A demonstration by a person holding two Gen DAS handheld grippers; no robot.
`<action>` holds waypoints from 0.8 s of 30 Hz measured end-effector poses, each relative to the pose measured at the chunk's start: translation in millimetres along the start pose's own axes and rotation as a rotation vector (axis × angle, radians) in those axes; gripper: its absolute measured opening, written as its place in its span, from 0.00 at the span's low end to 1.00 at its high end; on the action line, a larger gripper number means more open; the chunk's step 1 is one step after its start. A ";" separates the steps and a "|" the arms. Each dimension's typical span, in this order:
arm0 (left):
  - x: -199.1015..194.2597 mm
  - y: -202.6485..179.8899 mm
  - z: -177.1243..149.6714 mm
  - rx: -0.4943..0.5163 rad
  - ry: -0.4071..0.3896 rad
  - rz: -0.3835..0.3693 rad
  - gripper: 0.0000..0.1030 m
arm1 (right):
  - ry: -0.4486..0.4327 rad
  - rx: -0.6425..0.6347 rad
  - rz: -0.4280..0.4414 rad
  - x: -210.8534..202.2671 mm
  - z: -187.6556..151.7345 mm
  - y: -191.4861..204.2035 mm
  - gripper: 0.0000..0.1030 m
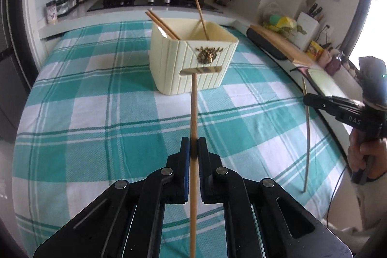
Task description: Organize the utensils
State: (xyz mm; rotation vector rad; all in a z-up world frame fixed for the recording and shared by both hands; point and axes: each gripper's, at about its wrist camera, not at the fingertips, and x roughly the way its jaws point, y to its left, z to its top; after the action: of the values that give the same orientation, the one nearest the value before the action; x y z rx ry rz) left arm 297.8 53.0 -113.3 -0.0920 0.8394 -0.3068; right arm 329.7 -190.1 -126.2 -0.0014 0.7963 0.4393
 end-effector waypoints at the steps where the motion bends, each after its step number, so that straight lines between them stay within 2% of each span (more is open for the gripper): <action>1: -10.2 -0.6 0.6 -0.005 -0.023 -0.015 0.05 | -0.027 -0.001 0.007 -12.2 0.1 2.9 0.06; 5: -33.8 -1.7 3.2 -0.033 -0.087 -0.058 0.05 | -0.103 -0.004 0.023 -44.7 -1.0 10.6 0.06; 15: -52.2 -6.1 11.8 -0.025 -0.155 -0.082 0.04 | -0.229 -0.035 0.007 -73.0 7.8 26.6 0.06; 24: -58.0 -3.9 13.0 -0.007 -0.173 -0.070 0.04 | -0.271 -0.040 -0.016 -87.0 21.4 25.9 0.06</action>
State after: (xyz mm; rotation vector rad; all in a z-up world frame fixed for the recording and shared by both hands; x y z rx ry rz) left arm 270.2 66.3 -62.3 -0.1527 0.6671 -0.3561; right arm 281.2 -196.1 -46.8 0.0141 0.5210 0.4297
